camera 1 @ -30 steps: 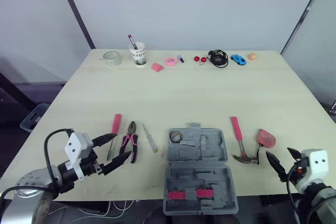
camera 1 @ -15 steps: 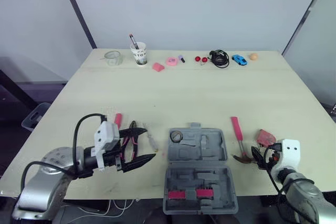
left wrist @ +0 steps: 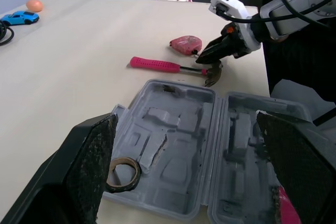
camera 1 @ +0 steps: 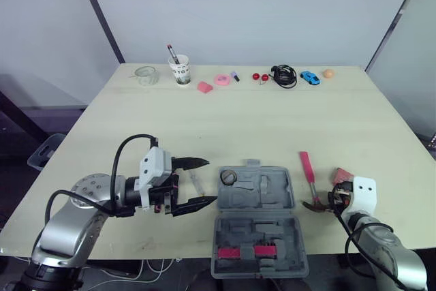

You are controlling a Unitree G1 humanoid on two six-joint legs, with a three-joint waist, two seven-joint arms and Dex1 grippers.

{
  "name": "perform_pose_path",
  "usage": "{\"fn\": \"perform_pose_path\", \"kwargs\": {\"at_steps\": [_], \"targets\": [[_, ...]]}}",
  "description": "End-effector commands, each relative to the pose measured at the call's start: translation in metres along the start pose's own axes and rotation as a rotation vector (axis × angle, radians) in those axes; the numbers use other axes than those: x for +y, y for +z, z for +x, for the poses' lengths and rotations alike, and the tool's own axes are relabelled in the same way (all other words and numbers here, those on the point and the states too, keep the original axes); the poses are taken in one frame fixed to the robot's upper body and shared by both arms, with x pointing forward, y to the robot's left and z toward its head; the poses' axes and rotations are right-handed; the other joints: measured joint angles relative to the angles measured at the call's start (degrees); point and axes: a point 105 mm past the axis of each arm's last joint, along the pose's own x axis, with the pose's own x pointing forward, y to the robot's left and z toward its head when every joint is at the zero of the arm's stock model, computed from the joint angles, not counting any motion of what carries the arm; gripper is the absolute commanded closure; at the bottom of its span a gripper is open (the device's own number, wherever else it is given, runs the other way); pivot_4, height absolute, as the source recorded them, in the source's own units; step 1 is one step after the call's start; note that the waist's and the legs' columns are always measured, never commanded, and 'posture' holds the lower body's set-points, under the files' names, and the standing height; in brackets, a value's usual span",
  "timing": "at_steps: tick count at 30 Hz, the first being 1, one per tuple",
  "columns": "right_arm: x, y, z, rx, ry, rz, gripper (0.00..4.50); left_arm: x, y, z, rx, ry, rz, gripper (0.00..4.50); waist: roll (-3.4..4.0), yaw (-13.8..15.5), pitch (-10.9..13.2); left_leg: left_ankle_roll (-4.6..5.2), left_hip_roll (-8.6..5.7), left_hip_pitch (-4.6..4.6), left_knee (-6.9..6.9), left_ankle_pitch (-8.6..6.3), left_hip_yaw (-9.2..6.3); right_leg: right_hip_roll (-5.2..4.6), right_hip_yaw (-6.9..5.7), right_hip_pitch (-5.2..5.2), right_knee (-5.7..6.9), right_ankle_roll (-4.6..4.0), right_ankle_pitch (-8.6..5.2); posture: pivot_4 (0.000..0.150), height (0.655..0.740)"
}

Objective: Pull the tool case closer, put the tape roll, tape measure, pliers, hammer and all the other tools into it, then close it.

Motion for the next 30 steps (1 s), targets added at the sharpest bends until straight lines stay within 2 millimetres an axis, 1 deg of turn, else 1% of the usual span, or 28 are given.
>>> {"fn": "perform_pose_path", "kwargs": {"at_steps": [1,6,17,30], "targets": [[-0.0004,0.0065,0.0002,-0.017,-0.006,-0.009,3.81,-0.0028,0.0086,0.0005,-0.017,-0.012,0.035,0.00,0.00,-0.04,0.00,0.00,0.00,0.00,0.00,0.00,0.01,0.00,0.01,0.00,0.00,0.00,0.00,0.150,0.7400],[-0.0031,0.0048,0.0019,-0.005,-0.023,0.000,3.81,-0.0030,0.0086,0.0014,-0.024,-0.005,0.033,0.00,0.00,-0.08,0.00,0.00,0.00,0.00,0.00,0.00,-0.01,0.02,0.01,0.00,0.00,0.00,0.00,0.150,0.7400],[-0.0022,0.0090,0.0073,-0.013,-0.042,0.014,3.81,-0.0033,0.0091,0.0047,-0.032,-0.007,0.037,0.00,-0.02,-0.16,-0.01,0.00,0.00,0.02,0.00,0.00,0.01,0.02,0.03,0.00,0.02,0.01,0.01,0.150,0.7400],[-0.0085,0.0047,0.0084,0.013,-0.097,0.054,3.81,-0.0063,0.0132,0.0088,-0.064,-0.037,0.030,0.00,-0.03,-0.14,-0.02,-0.01,0.00,0.02,0.01,0.01,0.02,0.02,0.04,0.00,0.03,0.02,0.02,0.150,0.7400]]}}
